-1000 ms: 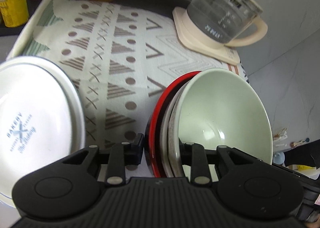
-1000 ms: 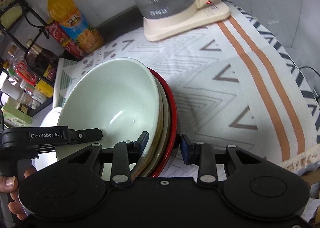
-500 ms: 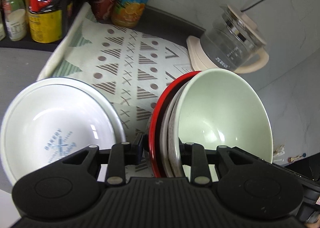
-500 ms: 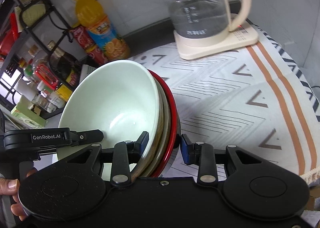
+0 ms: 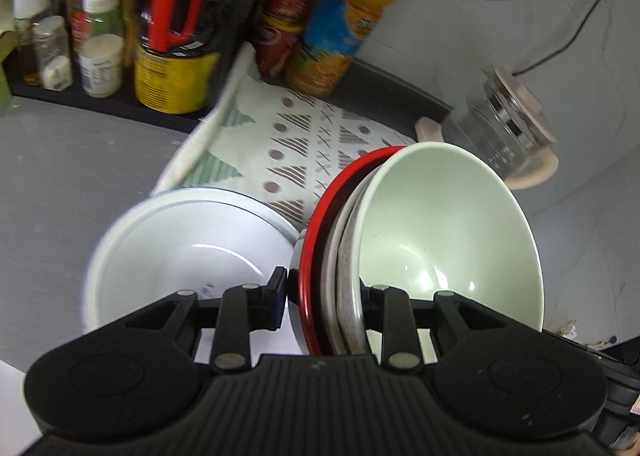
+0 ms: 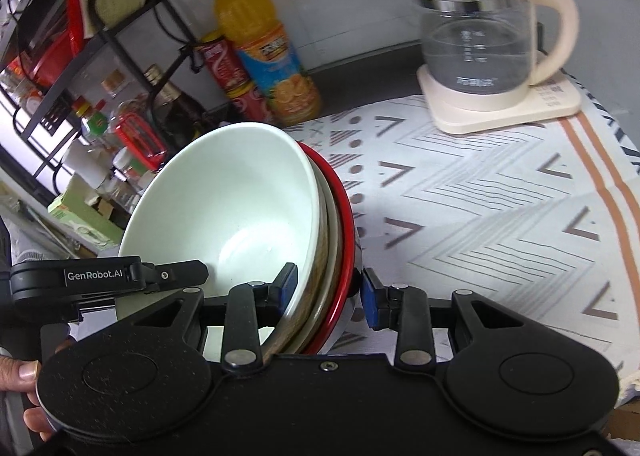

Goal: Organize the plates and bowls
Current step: 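Lift the nested bowl stack with both tools and carry it over the plates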

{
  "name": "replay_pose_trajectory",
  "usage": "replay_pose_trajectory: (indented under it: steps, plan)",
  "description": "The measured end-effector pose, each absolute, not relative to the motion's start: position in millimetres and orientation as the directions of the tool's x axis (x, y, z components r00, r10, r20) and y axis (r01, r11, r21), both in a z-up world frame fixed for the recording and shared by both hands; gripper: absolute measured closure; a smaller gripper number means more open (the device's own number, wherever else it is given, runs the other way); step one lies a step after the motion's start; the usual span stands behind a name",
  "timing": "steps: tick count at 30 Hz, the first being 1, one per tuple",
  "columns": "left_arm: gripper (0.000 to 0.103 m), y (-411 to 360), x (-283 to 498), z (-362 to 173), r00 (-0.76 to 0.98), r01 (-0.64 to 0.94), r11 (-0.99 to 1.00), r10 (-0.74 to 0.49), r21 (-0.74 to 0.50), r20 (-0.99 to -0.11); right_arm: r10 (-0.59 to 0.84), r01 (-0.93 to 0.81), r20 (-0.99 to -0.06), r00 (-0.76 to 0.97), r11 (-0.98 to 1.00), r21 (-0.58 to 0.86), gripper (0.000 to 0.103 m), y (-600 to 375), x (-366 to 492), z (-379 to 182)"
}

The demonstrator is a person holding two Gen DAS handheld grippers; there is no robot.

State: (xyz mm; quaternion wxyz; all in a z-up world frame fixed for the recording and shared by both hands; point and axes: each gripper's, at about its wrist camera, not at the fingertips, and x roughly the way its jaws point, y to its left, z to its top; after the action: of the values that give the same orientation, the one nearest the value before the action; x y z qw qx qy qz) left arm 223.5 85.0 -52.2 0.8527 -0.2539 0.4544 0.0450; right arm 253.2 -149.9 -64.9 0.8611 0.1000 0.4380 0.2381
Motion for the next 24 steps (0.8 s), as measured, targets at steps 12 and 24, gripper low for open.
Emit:
replay_pose_trajectory:
  steps: [12,24]
  plan:
    - [0.076,135.8,199.9,-63.5,0.57,-0.392,0.832,-0.115,-0.392,-0.814,0.529,-0.408,-0.724,0.442,0.837,0.363,0.07,-91.8,246.3,-67.0]
    - [0.076,172.3,191.6,-92.7,0.514,-0.431,0.816,-0.13,-0.386,-0.848,0.51,-0.418,-0.77,0.384,0.839,0.348,0.07,-49.6,241.4,-85.3]
